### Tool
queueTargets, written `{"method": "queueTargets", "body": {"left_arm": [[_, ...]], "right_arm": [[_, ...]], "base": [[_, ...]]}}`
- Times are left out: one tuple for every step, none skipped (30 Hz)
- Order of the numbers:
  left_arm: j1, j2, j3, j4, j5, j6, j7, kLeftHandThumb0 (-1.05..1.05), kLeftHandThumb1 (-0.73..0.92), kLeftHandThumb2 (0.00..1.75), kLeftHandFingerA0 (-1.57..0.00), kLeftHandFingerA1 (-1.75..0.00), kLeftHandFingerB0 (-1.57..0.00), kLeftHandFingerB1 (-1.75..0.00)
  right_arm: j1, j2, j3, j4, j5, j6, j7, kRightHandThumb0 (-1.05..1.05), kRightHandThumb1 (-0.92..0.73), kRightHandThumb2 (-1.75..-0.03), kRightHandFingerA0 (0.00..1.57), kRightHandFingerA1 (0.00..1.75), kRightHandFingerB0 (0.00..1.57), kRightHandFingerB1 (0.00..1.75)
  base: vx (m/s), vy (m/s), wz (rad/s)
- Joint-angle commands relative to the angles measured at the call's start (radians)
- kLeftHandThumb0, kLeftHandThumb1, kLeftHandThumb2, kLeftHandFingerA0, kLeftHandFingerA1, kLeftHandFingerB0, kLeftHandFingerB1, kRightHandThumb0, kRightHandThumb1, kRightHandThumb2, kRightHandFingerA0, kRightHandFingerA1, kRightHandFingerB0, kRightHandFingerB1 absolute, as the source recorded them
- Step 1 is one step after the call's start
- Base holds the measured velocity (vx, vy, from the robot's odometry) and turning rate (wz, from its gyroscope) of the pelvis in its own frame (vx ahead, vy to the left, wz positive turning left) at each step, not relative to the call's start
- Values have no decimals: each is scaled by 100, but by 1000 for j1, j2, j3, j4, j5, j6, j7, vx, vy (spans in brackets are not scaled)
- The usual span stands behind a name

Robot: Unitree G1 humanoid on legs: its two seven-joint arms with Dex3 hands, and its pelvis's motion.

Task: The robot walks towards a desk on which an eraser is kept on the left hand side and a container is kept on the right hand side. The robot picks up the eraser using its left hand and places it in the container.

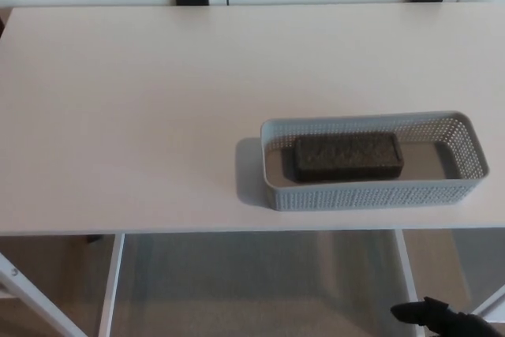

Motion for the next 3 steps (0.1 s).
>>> {"method": "queueTargets", "body": {"left_arm": [[-33, 57, -18, 119, 132, -283, 217, -76, 64, 60, -20, -34, -23, -29], [-38, 57, -19, 128, 131, -287, 217, -76, 64, 60, -20, -34, -23, -29], [-38, 57, -19, 128, 131, -287, 217, -76, 64, 60, -20, -34, -23, -29]], "right_arm": [[-18, -24, -27, -24, 7, 50, 12, -58, -45, -73, 21, 51, 11, 44], [-20, -24, -28, -16, 9, 44, 12, -59, -45, -73, 21, 51, 11, 44], [-20, -24, -28, -16, 9, 44, 12, -59, -45, -73, 21, 51, 11, 44]], "base": [[0, 0, 0], [0, 0, 0], [0, 0, 0]]}}
